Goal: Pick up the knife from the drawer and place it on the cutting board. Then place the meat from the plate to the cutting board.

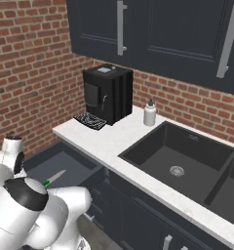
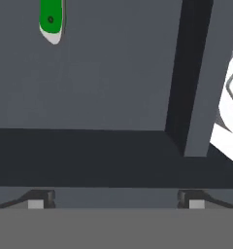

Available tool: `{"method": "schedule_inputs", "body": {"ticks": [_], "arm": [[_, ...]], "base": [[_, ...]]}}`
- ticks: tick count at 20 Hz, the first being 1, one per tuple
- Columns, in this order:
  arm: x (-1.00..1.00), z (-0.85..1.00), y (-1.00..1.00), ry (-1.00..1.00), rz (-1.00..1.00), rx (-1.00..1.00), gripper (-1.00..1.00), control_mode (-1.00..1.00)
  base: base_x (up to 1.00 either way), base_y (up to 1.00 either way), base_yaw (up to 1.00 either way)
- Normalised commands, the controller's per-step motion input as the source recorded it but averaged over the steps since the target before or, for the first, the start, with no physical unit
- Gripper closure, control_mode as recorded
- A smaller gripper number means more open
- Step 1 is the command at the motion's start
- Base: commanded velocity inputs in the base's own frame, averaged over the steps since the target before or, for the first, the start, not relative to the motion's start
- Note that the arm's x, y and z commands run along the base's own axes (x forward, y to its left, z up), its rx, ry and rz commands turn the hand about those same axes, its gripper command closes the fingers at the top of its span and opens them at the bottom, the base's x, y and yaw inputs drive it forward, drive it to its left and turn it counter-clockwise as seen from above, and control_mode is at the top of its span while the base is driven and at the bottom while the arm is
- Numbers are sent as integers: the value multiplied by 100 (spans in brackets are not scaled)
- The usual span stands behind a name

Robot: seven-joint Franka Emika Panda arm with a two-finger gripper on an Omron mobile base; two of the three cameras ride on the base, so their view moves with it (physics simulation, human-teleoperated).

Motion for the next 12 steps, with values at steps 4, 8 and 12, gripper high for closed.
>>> {"method": "schedule_inputs", "body": {"ticks": [4, 8, 12], "arm": [[72, 41, -18, -11, 5, -1, -100, -100], [54, 3, -14, -11, 1, -7, -100, -100], [47, -8, 0, -11, 0, -9, -100, -100]], "base": [[0, 0, 0], [0, 0, 0], [0, 0, 0]]}}
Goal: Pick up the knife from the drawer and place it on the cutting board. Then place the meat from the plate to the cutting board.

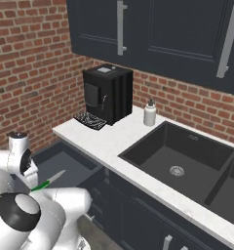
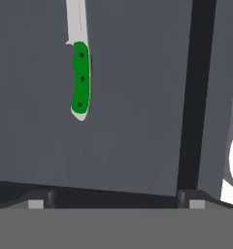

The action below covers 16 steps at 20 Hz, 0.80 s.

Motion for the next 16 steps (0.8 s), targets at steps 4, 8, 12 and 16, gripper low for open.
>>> {"method": "schedule_inputs", "body": {"ticks": [4, 8, 12, 16], "arm": [[34, -5, 6, -8, 0, -10, -100, -100], [14, -18, 6, 0, 0, -12, -100, -100], [18, -34, 0, 0, 0, -8, -100, -100], [30, -34, 0, 1, 0, -2, -100, -100]], "base": [[0, 0, 0], [0, 0, 0], [0, 0, 0], [0, 0, 0]]}}
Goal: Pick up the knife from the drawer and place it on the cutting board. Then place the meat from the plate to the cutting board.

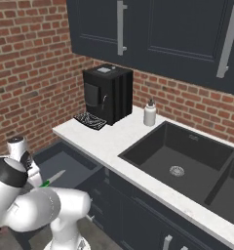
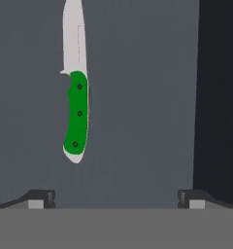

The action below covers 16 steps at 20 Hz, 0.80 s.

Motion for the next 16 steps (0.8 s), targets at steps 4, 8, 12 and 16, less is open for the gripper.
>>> {"method": "schedule_inputs", "body": {"ticks": [4, 8, 12, 16], "arm": [[35, -28, 0, 1, 0, 0, -100, -100], [42, -30, 0, 2, 0, 0, -100, -100], [39, -34, 0, 2, 0, 0, -100, -100], [32, -32, 1, 2, 0, 0, -100, -100]], "base": [[0, 0, 0], [0, 0, 0], [0, 0, 0], [0, 0, 0]]}}
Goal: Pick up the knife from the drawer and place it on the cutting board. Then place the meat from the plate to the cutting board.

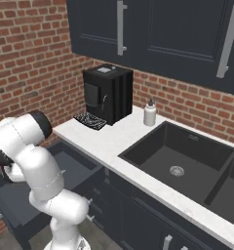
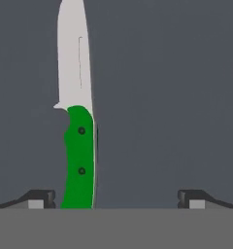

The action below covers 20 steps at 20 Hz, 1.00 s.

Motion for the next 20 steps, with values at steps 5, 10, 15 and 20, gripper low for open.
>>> {"method": "schedule_inputs", "body": {"ticks": [5, 10, 15, 20], "arm": [[29, -18, 11, 3, 0, 0, -100, -100], [14, -4, 29, 4, 0, -2, -100, -100], [0, 0, 34, 2, 0, -4, -100, -100], [2, 0, 26, 4, 0, -4, -100, -100]], "base": [[0, 0, 0], [0, 0, 0], [0, 0, 0], [0, 0, 0]]}}
